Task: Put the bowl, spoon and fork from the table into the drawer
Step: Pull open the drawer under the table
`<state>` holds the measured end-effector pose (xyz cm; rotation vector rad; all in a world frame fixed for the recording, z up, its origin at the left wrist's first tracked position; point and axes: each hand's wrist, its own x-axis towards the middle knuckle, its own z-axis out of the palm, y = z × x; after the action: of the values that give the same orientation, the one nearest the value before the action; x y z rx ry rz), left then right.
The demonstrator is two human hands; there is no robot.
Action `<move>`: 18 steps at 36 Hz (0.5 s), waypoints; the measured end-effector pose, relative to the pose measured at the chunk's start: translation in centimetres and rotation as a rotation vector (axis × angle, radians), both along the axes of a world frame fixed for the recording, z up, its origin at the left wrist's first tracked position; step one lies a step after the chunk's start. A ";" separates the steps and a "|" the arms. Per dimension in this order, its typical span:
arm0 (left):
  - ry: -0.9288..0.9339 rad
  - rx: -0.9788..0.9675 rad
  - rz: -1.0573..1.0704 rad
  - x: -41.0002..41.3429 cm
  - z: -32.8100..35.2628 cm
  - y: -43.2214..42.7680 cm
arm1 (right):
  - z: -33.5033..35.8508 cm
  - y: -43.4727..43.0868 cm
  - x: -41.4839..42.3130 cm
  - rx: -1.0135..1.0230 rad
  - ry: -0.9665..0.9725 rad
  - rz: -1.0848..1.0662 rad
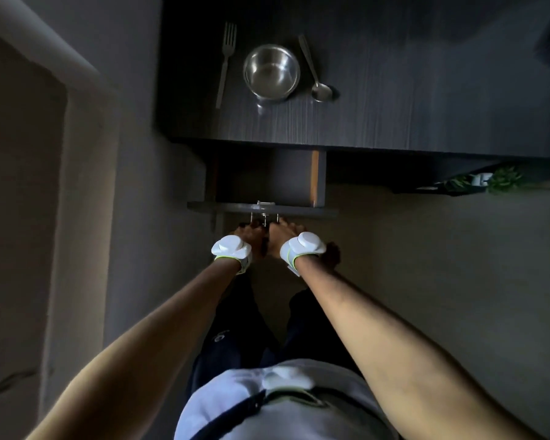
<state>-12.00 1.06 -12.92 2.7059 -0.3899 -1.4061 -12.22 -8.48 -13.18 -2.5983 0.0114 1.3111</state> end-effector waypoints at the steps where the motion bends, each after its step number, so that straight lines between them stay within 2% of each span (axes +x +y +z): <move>1: 0.017 0.007 -0.009 -0.2 -0.2 0.1 | 0.1 0.0 -0.2 -0.001 -0.007 0.003; 6: 0.093 0.026 0.030 -2.6 -0.2 0.3 | 0.6 0.0 -2.5 0.002 0.021 0.040; 11: 0.200 0.068 0.108 -5.6 -12.8 4.2 | 1.2 -0.3 -3.8 -0.001 0.076 0.069; 13: 0.225 0.027 0.094 -5.6 -9.7 3.5 | 1.8 -0.4 -4.2 0.001 0.099 0.083; 15: 0.213 0.013 0.047 -4.6 -1.7 1.6 | 2.6 -0.4 -4.2 -0.006 0.124 0.109; 18: 0.168 0.055 0.038 -4.2 2.0 0.7 | 4.2 -0.4 -3.5 -0.020 0.127 0.159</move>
<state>-16.20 1.77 -10.96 2.5952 -0.2902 -1.6414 -15.75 -8.92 -8.97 -2.5733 -0.1647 1.5350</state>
